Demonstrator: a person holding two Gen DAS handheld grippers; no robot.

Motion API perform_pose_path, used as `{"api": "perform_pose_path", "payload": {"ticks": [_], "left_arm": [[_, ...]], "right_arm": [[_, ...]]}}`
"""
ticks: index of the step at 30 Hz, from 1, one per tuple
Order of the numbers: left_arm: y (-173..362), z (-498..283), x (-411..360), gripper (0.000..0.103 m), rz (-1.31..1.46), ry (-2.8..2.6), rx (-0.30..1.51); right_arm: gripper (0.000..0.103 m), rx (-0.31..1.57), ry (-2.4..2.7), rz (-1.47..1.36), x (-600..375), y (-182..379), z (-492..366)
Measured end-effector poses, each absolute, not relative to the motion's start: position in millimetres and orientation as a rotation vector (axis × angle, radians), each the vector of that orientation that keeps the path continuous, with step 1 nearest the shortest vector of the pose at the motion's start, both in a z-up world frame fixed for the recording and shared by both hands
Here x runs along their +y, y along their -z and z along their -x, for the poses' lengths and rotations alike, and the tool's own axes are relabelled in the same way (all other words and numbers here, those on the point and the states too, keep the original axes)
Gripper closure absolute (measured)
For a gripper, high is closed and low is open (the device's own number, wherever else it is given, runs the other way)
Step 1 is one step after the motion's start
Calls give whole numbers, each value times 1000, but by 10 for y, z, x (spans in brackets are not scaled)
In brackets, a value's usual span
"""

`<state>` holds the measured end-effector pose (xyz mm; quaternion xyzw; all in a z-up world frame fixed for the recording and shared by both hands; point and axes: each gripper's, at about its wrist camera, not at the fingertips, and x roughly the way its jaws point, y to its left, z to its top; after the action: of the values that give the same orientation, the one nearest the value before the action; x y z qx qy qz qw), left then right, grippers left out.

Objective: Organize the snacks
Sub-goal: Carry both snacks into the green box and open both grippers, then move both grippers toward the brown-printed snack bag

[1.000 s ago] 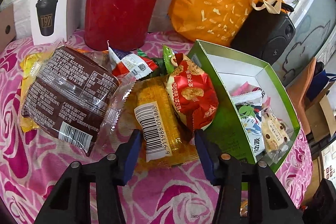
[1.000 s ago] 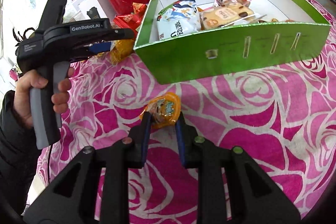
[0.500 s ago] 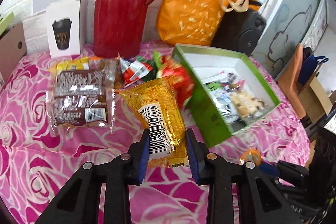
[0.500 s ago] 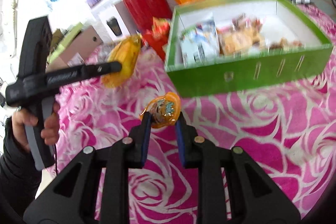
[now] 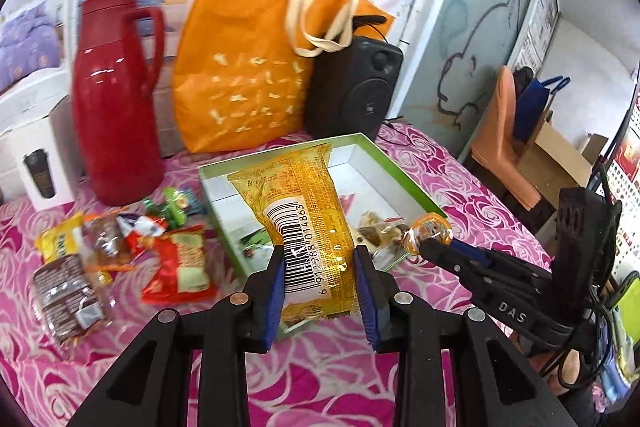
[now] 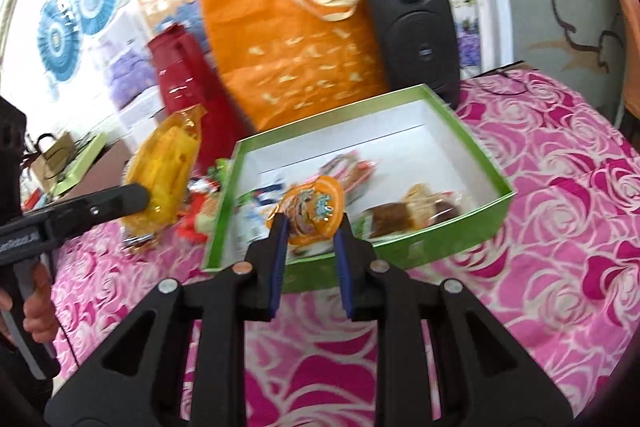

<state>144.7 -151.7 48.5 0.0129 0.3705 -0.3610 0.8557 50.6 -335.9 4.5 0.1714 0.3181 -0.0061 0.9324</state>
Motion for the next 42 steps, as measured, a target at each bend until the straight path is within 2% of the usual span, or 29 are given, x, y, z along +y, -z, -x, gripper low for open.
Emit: {"api": "perform_pose_path", "payload": {"ticks": [8,16,19,21,22,23,24,27,30,42], "left_arm": [[-235,-1704,-2128,71,-93,784,839],[33,-1865,-2336,70,-134,771,903],[59,-1865,-2361,66,-150,734,889],[25,-1849,-2350,44,-149,708,866],[2,-1836,-2335,25,-146,690,850],[-26,-1816,-2315,18,-143,664,828],[-67,-1782,-2281,12,-142,625,790],[-124,-1758,-2216,4,-139,577,765],[-153,-1740,-2118,3,-120,558,766],[-351,-1479,-1690,2,-98,520,714]], "right_arm": [[78,681,35,-378,-3754,172,-725],[77,717,9,-365,-3846,401,-945],[57,699,1,-335,-3814,410,-930],[26,676,20,-304,-3777,372,-898],[20,662,30,-280,-3751,345,-874],[16,656,34,-273,-3743,336,-868],[15,654,41,-265,-3731,323,-850],[7,662,63,-272,-3726,328,-826],[3,665,71,-278,-3682,293,-782],[2,683,39,-264,-3283,92,-648]]}}
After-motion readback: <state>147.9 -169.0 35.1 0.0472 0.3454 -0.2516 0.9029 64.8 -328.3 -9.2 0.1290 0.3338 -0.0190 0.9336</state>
